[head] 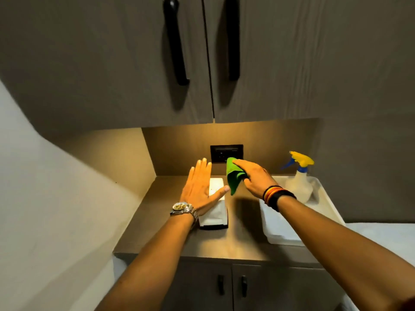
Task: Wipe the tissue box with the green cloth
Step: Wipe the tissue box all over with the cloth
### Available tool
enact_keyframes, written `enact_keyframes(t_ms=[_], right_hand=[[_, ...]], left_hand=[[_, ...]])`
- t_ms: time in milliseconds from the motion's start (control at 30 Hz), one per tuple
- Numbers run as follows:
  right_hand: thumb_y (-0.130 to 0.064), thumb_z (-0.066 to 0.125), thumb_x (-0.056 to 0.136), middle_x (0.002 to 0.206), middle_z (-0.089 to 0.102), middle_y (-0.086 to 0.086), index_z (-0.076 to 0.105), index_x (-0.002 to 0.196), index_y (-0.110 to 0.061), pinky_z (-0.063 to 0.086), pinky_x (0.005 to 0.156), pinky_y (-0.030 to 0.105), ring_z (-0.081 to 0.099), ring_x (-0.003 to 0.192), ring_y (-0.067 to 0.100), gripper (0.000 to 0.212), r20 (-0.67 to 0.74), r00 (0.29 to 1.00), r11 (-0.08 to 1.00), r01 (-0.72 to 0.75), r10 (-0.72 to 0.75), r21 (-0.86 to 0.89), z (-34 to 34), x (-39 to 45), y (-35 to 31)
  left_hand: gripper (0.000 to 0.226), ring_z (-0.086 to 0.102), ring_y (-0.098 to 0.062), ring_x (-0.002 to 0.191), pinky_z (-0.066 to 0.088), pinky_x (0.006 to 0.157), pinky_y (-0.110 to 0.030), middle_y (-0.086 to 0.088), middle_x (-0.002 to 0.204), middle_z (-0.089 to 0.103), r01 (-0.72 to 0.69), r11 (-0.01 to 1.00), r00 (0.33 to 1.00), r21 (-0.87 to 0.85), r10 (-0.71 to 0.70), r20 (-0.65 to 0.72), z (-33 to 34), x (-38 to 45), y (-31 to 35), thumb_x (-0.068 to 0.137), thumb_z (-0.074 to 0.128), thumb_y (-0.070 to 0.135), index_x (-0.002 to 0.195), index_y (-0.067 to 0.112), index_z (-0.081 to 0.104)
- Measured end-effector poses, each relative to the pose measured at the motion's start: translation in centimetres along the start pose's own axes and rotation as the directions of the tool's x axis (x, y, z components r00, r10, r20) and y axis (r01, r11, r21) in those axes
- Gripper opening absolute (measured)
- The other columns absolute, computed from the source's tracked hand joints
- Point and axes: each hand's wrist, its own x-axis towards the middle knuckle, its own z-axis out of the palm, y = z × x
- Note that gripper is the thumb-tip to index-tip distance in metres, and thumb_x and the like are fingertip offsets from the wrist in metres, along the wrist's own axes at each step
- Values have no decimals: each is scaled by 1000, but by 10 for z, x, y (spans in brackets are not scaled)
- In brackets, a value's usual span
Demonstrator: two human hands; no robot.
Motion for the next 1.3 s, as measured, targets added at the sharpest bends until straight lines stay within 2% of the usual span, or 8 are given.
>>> enact_keyframes(t_ms=[167,333,533,667,767,933,1100,1300], right_hand=[[-2,53,93,159,37,7,38,152,-27,23,123,40,32,147,27,65,259,954,952,210,-150,-223,50,4,-29],[-23,66,85,163,24,11,25,156,-14,16,121,34,20,151,26,83,326,944,988,104,-60,-119,68,-6,-38],[-74,64,72,154,40,4,31,152,-24,40,111,45,40,137,28,100,202,977,976,-26,71,-218,84,4,-53],[-51,58,87,149,42,3,38,148,-30,45,106,46,39,134,31,68,131,989,945,-23,69,-327,102,10,-49],[-35,53,93,157,39,4,40,150,-28,29,117,43,35,141,30,59,158,986,969,-13,54,-248,96,12,-40],[-24,54,95,158,39,1,44,148,-28,24,121,40,35,145,24,54,259,965,983,13,35,-181,71,14,-30],[-23,49,98,163,29,2,34,153,-28,15,122,39,25,150,25,58,297,953,981,-7,66,-194,69,18,-27],[-34,50,100,166,17,1,23,157,-28,4,119,33,12,153,26,63,215,975,976,-7,55,-218,91,12,-23]], left_hand=[[123,-16,-21,157,-12,124,-38,-7,171,-14,193,981,969,5,-191,154,18,-34,-53,79,46,87,163,13,-6],[143,-9,-23,158,-1,127,-43,-7,172,-9,302,947,911,-112,-252,326,50,-43,-62,63,61,90,163,16,-9],[113,62,-25,119,58,97,-48,-1,135,60,357,703,933,-614,-244,264,65,-26,-66,60,93,48,151,41,26],[123,62,-23,117,57,97,-44,-3,138,59,288,691,958,-663,-211,196,77,-15,-75,64,93,40,158,34,15],[132,55,-17,127,51,103,-36,-1,147,51,217,701,976,-679,-164,143,83,-11,-79,60,97,39,159,30,10],[120,59,-20,121,58,97,-42,-2,140,54,239,686,955,-687,-294,38,95,-15,-58,52,96,52,150,28,30],[128,52,-18,124,55,95,-36,-3,140,47,280,651,873,-706,-478,-95,113,-26,-13,46,89,66,149,23,27],[136,47,-23,134,53,104,-42,-9,152,37,295,638,885,-711,-463,-48,120,-24,-17,52,98,42,157,17,14]])
